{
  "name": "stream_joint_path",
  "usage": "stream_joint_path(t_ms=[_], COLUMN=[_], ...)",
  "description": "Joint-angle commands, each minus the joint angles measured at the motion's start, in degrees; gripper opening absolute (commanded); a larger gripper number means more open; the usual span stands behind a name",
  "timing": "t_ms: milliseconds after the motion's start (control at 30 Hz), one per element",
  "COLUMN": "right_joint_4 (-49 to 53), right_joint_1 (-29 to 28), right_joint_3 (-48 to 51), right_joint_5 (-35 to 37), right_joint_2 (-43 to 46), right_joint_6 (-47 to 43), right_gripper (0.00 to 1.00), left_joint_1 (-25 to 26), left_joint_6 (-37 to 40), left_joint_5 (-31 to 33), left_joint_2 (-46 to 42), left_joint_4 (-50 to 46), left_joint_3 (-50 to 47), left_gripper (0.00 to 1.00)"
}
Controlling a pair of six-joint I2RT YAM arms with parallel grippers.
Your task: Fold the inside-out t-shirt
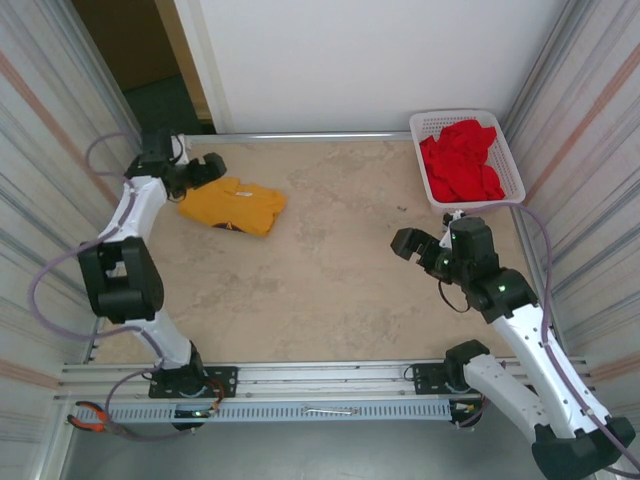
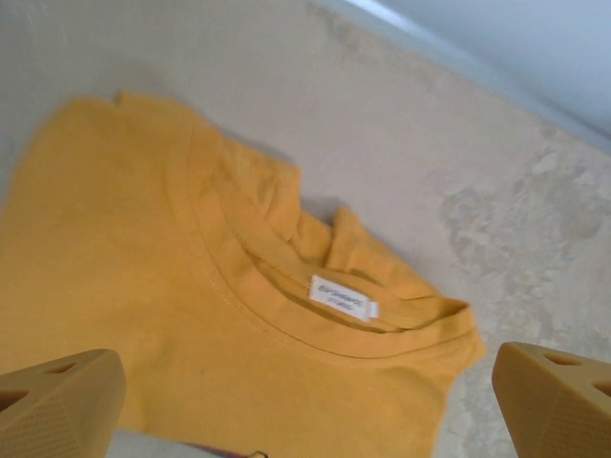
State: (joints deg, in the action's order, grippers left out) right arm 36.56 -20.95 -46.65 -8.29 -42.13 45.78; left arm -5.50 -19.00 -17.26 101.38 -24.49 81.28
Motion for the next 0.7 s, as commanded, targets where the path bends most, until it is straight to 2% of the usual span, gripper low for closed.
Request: stream_joint_path(t_ms=[0, 200, 333, 500, 667], right_joint_4=[2.0, 3.9, 4.0, 4.1, 1.4], right_joint_1=[0.4, 0.5, 0.5, 0.5, 1.0], right_joint_3=[-0.6, -1.4, -2.8, -5.1, -5.7], right_joint_5=[2.1, 3.1, 3.3, 7.6, 21.8], right_joint_2=[2.8, 6.4, 5.8, 3.2, -1.2], right_joint_6=[-0.4, -0.4, -0.7, -3.3, -7.0], right_gripper=[0.99, 0.99, 0.99, 0.99, 0.99], left_joint_1=[-1.4, -4.5, -5.0, -4.7, -2.8], left_joint_6=[-4.2, -8.6, -8.7, -7.4, -4.5], left_joint_5=[-0.7, -1.5, -3.1, -6.0, -4.4], left_joint_2=[2.9, 8.7, 9.2, 0.4, -15.2], left_joint_4=[5.9, 7.2, 7.5, 10.2, 9.7], left_joint_3=[-2.4, -2.0, -1.3, -3.2, -7.7], left_gripper=[0.99, 0.99, 0.99, 0.99, 0.99])
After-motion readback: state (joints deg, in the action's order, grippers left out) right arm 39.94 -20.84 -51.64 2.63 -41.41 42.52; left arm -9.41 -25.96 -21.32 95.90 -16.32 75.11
